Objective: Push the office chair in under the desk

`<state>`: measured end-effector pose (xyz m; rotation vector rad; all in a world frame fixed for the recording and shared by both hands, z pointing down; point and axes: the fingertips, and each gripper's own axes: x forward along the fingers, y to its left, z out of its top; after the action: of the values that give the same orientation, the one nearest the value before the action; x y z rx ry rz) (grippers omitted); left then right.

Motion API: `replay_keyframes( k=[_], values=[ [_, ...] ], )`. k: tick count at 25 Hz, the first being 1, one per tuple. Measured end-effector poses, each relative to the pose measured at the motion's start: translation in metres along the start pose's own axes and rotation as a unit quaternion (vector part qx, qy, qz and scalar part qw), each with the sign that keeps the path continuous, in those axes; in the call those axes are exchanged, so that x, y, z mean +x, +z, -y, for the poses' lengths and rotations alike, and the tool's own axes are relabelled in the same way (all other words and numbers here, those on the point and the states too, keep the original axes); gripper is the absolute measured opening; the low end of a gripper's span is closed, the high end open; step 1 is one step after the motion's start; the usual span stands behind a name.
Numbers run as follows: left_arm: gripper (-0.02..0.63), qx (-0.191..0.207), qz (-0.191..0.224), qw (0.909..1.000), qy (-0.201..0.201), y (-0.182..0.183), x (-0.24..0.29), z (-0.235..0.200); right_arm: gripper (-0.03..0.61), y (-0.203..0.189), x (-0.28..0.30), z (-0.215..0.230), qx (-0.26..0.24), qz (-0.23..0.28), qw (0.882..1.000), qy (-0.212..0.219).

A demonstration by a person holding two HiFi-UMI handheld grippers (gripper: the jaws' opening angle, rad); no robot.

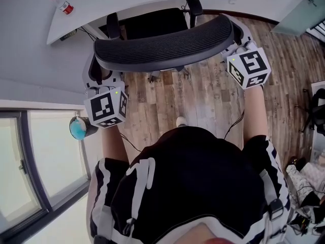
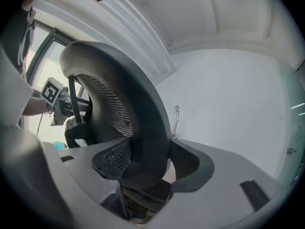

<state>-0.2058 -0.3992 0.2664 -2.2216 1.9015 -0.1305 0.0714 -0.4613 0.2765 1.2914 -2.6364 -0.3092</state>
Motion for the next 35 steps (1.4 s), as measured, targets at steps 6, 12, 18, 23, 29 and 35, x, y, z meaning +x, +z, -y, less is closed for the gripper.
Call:
replay_keyframes(
  k=[6,12,18,23,29,35],
  values=[
    [0.201,0.001,-0.001,1.0,0.006,0.0,0.011,0.007,0.256,-0.005,0.007,0.014,0.001,-0.001,1.0,0.009],
    [0.201,0.002,0.004,1.0,0.008,0.003,0.015,0.013,0.256,-0.006,0.009,0.023,0.0,0.001,1.0,0.021],
    [0.202,0.002,0.002,0.9999,0.011,0.004,0.019,0.018,0.256,-0.009,0.009,0.028,0.004,0.002,1.0,0.024],
    [0.202,-0.001,0.006,0.9999,0.015,0.005,0.021,0.015,0.256,-0.007,0.013,0.029,0.003,0.008,1.0,0.026],
    [0.204,-0.008,0.004,0.9999,0.014,0.005,0.025,0.013,0.256,-0.007,0.017,0.031,0.006,0.007,1.0,0.028],
    [0.206,-0.013,-0.001,0.9999,0.01,0.005,0.028,0.014,0.256,-0.008,0.02,0.034,0.006,0.007,0.999,0.035]
  ],
)
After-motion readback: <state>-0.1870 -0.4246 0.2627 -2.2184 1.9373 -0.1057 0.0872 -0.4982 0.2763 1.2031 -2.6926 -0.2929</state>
